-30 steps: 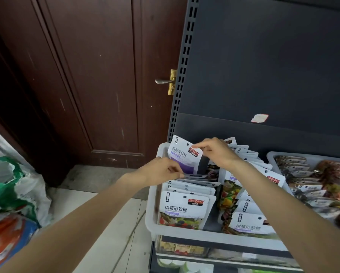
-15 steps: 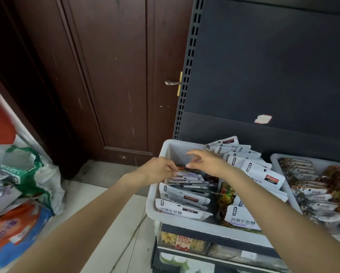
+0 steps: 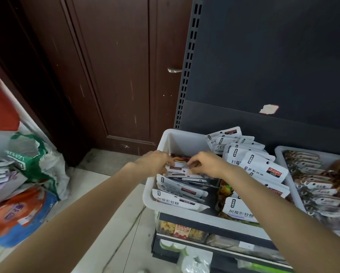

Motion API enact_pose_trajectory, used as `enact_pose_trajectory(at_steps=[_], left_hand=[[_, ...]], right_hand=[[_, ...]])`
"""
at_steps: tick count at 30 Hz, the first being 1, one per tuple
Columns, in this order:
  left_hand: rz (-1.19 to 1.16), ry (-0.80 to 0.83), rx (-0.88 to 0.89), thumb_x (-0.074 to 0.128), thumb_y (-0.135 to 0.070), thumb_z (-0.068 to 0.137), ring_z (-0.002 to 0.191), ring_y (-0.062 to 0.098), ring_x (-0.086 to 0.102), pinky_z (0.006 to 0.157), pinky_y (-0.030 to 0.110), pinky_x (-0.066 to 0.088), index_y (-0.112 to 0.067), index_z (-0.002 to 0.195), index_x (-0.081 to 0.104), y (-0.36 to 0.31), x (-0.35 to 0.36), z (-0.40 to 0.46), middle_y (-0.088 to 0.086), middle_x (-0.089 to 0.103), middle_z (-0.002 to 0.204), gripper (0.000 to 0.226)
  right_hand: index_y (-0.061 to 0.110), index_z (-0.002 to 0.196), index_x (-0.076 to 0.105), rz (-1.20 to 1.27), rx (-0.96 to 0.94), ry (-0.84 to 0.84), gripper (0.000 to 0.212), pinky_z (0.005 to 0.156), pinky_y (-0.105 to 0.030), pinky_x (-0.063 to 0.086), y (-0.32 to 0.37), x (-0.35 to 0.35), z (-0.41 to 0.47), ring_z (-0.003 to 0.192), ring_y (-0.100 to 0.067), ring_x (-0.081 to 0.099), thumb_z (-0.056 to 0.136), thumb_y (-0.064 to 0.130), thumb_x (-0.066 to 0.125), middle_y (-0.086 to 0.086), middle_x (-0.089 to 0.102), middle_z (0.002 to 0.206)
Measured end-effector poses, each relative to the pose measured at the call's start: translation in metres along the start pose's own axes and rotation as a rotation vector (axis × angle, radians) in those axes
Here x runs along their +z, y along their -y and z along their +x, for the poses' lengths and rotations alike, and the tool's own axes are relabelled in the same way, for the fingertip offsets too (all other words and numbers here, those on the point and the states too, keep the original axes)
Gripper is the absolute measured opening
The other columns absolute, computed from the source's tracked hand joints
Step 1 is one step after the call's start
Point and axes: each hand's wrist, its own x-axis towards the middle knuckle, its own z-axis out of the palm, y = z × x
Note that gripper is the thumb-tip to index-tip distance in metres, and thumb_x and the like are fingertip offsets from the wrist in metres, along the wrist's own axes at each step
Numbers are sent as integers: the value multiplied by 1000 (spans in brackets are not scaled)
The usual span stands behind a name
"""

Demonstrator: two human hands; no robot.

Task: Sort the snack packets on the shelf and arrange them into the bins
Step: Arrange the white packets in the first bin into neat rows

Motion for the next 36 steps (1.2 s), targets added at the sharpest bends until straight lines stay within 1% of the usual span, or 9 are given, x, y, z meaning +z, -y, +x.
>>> enact_pose_trajectory(at_steps=[5,9,13,17,19,21,25,28,36], left_hand=[[219,-88,66,55,-23,93,111,22,57,92,33,39,-29,122,60,2,-2,9,-1,64,120,30],[44,-278,22,45,-19,97,98,29,62,79,35,48,-21,108,65,4,-16,23,7,66,107,23],[-330,-572,17,65,-18,87,86,23,63,76,36,53,-15,98,60,-10,-26,29,3,63,97,12],[-407,-89,167,76,-29,78,87,16,64,81,29,53,-17,97,61,-22,-22,17,-2,66,92,27],[-357,141,166,76,-32,78,93,14,64,80,21,49,-14,106,66,-21,-17,14,-1,67,102,35],[-322,200,144,74,-30,81,87,10,64,72,12,46,-13,111,67,-17,-15,13,0,68,108,35],[-125,41,155,59,-18,91,95,18,64,84,26,48,-11,104,71,-11,-15,13,3,71,104,19],[16,-142,81,48,-18,94,96,24,62,80,31,47,-16,105,66,-12,-16,13,3,68,105,21],[-190,-453,-147,48,-17,97,96,34,62,82,38,50,-13,114,63,-6,-41,19,15,67,103,22]], right_hand=[[27,107,70,-7,1,-72,24,87,-32,49,-1,1,-3,95,-10,61,89,40,60,8,69,105],[24,109,68,-104,36,-107,23,74,-33,48,2,-12,-6,85,-17,61,92,36,57,1,68,96],[14,91,69,-46,215,-294,17,67,-34,44,2,-25,2,83,-25,59,94,17,52,-8,64,88],[2,94,67,72,353,-456,15,74,-33,44,-6,-29,1,94,-27,58,91,12,56,-12,66,99],[11,114,62,118,352,-504,24,77,-33,46,-8,-29,-2,100,-27,58,91,7,55,-9,64,112],[26,131,51,232,309,-512,46,77,-35,52,-8,-26,-6,95,-25,60,92,3,53,-4,60,116],[14,113,68,201,273,-503,27,86,-38,54,-9,-26,-10,103,-26,62,96,7,49,-7,60,127],[14,108,70,232,293,-446,31,87,-44,53,-7,-27,-13,106,-27,58,99,15,40,-7,57,129],[20,120,65,157,249,-330,47,96,-31,48,-16,-41,-26,120,-15,55,91,-8,39,-2,60,129]])
